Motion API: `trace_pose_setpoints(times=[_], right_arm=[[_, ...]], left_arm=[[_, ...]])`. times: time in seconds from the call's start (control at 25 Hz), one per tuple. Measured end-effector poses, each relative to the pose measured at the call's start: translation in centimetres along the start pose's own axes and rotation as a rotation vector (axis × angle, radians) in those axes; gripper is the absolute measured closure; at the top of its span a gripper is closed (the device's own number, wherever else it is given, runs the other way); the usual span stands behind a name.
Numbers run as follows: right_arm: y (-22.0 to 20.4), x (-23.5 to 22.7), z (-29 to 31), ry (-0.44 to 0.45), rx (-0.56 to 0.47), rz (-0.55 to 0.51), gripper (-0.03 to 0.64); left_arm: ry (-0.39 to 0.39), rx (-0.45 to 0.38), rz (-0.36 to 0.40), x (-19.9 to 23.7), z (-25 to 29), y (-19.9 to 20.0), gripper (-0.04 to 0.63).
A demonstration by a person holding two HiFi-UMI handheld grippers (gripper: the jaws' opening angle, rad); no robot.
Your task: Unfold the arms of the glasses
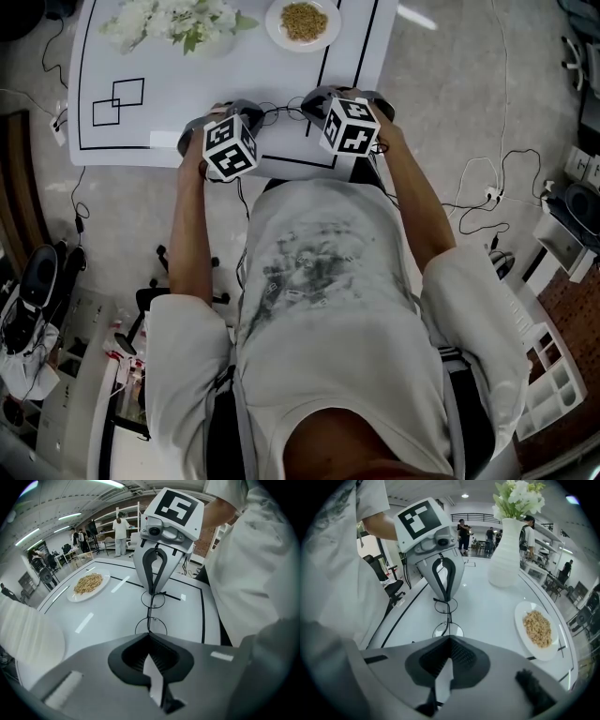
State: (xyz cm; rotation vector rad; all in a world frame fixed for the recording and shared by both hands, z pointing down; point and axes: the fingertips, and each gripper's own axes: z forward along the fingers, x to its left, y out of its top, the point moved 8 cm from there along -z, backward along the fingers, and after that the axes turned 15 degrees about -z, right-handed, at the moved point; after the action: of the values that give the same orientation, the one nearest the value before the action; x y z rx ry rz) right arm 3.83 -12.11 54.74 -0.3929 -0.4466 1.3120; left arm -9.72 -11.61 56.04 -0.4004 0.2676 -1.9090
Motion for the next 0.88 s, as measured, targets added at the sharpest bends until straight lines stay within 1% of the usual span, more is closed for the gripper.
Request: trace_pose_setpoints(times=[0.32, 0.64, 0.88], right_arm=[[-0.1, 0.4, -0.9, -0.021, -0.010, 0.012, 0.601], [0.4, 0.5, -2.7, -0.078, -0.037, 0.019, 0.601], [0.5, 0.6, -4.1, -0.117, -0.074, 0.055, 0.600]], left_arm=[[0.004, -0.026, 0.000, -0.5, -0.4, 0.4, 0.588], [0.031, -0.070, 0.001, -0.8, -2.1, 1.0, 0.588], [0.041, -0.118, -0.019, -1.1, -3.4, 1.4, 0.588]])
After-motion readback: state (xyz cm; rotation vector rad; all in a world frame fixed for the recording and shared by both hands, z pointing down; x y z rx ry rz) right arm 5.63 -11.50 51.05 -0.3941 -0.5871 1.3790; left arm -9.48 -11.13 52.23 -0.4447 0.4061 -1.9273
